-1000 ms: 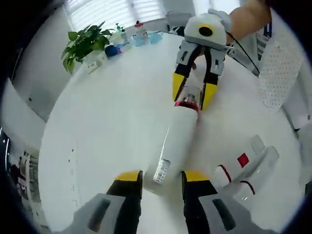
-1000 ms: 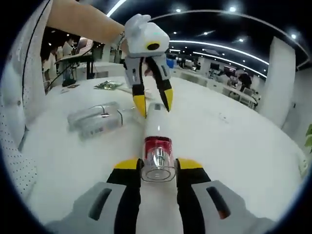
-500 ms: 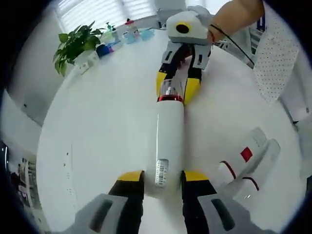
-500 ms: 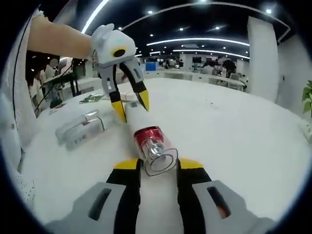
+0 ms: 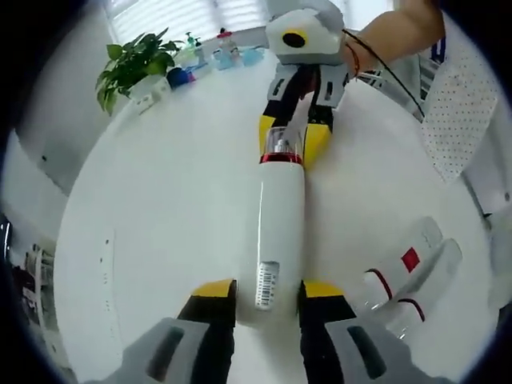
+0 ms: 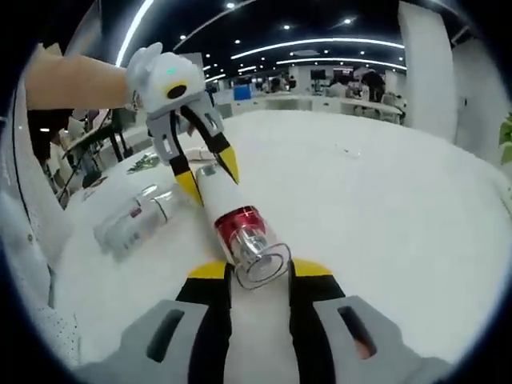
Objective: Arrange the skincare products in the storage area until every visible bottle or jar stands upright without overlapping.
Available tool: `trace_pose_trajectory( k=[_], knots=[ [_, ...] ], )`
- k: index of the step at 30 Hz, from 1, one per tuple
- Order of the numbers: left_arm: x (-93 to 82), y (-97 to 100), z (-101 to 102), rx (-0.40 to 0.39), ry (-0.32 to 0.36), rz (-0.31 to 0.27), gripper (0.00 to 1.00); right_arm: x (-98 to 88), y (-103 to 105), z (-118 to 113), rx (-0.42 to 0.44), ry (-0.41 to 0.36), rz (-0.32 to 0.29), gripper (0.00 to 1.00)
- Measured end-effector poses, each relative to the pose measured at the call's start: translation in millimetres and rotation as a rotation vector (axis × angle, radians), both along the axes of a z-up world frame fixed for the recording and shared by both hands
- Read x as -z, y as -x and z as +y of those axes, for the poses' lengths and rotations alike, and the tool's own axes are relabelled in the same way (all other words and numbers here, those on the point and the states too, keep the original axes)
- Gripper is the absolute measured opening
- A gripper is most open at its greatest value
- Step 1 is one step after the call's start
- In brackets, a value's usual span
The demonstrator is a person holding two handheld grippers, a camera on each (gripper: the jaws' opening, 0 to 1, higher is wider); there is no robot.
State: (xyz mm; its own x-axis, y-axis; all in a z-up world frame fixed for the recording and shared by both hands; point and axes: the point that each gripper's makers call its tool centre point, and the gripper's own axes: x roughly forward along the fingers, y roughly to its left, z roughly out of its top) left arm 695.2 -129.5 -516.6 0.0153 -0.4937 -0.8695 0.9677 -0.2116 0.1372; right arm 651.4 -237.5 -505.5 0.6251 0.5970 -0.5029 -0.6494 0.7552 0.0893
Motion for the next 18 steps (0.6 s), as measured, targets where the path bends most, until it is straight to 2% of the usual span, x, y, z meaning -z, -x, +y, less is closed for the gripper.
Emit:
trace_pose_trajectory(
  k=[4,7,8,11,18],
  knots=[
    [-0.1,-0.5,2.1,-0.022,0.002,0.013,0.29,-13.1,-0.5,2.0,-0.009,-0.013,-0.009,0.26],
    [-1.0,-1.9,5.3,-0.057,0.021,0.036,0.29,-35.6,-5.8,7.0,0.003,-0.110,-0.027,0.27],
    [-1.2,-2.1,6.0,-0.069,0.026,0.044,0.29,-39.9,-6.8,7.6,0.002,-0.116,-0.035,0.27],
    [-1.8,-3.0,9.8,-0.098,0.049,0.060,0.29,-57.1,-12.6,15.1,-0.040,-0.063,-0.092,0.27],
    [-0.8,-3.3,16.9,-0.176,0.101,0.094,0.29,-96.0,-29.5,40.2,-0.081,-0.098,-0.181,0.29]
  ],
)
